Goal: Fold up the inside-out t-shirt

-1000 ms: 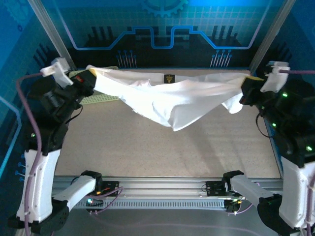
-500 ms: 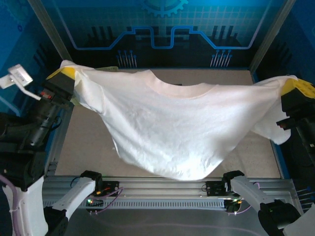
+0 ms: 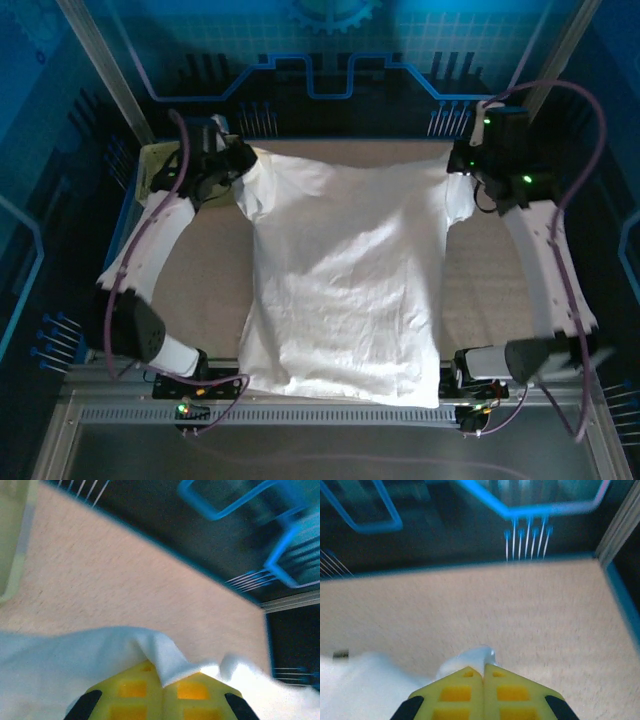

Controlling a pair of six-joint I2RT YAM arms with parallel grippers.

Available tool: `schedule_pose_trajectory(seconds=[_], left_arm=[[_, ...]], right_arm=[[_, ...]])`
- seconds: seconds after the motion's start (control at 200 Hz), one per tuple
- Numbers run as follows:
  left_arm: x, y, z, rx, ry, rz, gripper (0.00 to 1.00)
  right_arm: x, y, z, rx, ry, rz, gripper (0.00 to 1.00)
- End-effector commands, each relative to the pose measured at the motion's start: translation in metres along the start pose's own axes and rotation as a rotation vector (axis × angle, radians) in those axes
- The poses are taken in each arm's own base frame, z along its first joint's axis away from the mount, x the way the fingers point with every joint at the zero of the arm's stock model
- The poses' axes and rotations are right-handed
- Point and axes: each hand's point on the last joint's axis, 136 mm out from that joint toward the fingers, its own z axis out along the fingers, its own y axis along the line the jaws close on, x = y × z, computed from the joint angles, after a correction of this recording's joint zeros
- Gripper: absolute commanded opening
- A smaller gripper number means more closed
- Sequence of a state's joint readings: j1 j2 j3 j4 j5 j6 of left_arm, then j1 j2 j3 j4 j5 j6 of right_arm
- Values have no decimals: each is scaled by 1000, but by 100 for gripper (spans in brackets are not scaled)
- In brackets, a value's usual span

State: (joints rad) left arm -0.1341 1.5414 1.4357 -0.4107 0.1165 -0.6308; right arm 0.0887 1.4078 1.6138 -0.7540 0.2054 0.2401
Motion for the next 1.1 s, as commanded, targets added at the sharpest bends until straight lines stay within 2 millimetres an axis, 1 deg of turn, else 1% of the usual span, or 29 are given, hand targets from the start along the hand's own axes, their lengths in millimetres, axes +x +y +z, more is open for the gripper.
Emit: schedule_pose_trajectory(seconds=[0.0, 0.085, 0.105, 0.125, 0.165, 0.19, 0.24, 0.26, 0.29, 0.325, 0.345, 0.385, 0.405, 0.425, 0.505, 0.575, 0.625, 0.68, 0.705, 0.765, 0.78, 0.795, 0.825, 0.83, 0.87, 0.93, 0.991, 1.071, 1.096], left_arm=[[-7, 14, 28, -56, -22, -16, 0], [-1, 32, 66, -115, 31, -25, 0], [-1, 35, 73, -125, 41, -26, 0], [2, 40, 82, -141, 57, -29, 0], [1, 43, 93, -156, 68, -29, 0], [2, 48, 102, -175, 80, -30, 0], [1, 55, 114, -213, 89, -28, 0], [1, 59, 119, -228, 96, -26, 6], [1, 62, 126, -245, 104, -20, 17], [-2, 65, 131, -266, 109, -9, 36], [-4, 67, 134, -282, 109, -3, 45], [-11, 68, 135, -315, 105, 9, 58], [-13, 71, 136, -338, 105, 14, 62], [-20, 70, 134, -350, 95, 20, 65], [-41, 66, 124, -388, 70, 36, 73], [-57, 55, 107, -407, 40, 67, 80], [-61, 47, 95, -416, 32, 88, 82], [-57, 37, 85, -406, 40, 117, 83], [-50, 33, 81, -405, 55, 127, 83], [-29, 31, 72, -411, 93, 134, 83], [-24, 29, 69, -406, 96, 135, 83], [-16, 30, 69, -405, 109, 136, 83], [-5, 24, 63, -378, 115, 133, 84], [0, 25, 63, -378, 126, 133, 84], [23, 24, 61, -350, 153, 136, 84], [55, 21, 54, -314, 190, 151, 84], [91, 27, 51, -305, 252, 157, 83], [132, 37, 48, -282, 332, 146, 83], [141, 41, 48, -275, 348, 143, 83]], right_arm=[[-6, -12, 48, 38, -20, 56, 0], [7, -23, 99, 84, 54, 66, 0], [7, -25, 106, 88, 62, 71, 0], [9, -27, 118, 96, 78, 73, 0], [11, -28, 137, 103, 105, 72, 0], [9, -30, 147, 107, 114, 73, 0], [9, -30, 166, 109, 135, 62, 1], [8, -29, 173, 108, 143, 57, 7], [6, -29, 184, 113, 153, 49, 23], [7, -31, 195, 129, 169, 45, 42], [5, -32, 200, 136, 175, 44, 50], [1, -34, 207, 151, 189, 44, 61], [-1, -35, 209, 158, 194, 44, 65], [-4, -37, 209, 164, 196, 45, 68], [-19, -39, 201, 185, 186, 47, 76], [-25, -37, 185, 171, 180, 47, 78], [-24, -31, 171, 132, 182, 51, 79], [-16, -24, 155, 96, 188, 62, 79], [-9, -22, 150, 84, 198, 73, 79], [7, -11, 126, 29, 204, 107, 79], [19, -9, 124, 18, 222, 118, 79], [24, -5, 119, 0, 226, 126, 79], [39, 2, 111, -28, 242, 138, 79], [39, 4, 109, -35, 237, 139, 79], [58, 13, 96, -68, 256, 147, 79], [91, 28, 82, -107, 300, 141, 79], [123, 43, 71, -147, 354, 128, 79], [170, 52, 61, -155, 436, 120, 79], [184, 55, 59, -165, 462, 122, 79]])
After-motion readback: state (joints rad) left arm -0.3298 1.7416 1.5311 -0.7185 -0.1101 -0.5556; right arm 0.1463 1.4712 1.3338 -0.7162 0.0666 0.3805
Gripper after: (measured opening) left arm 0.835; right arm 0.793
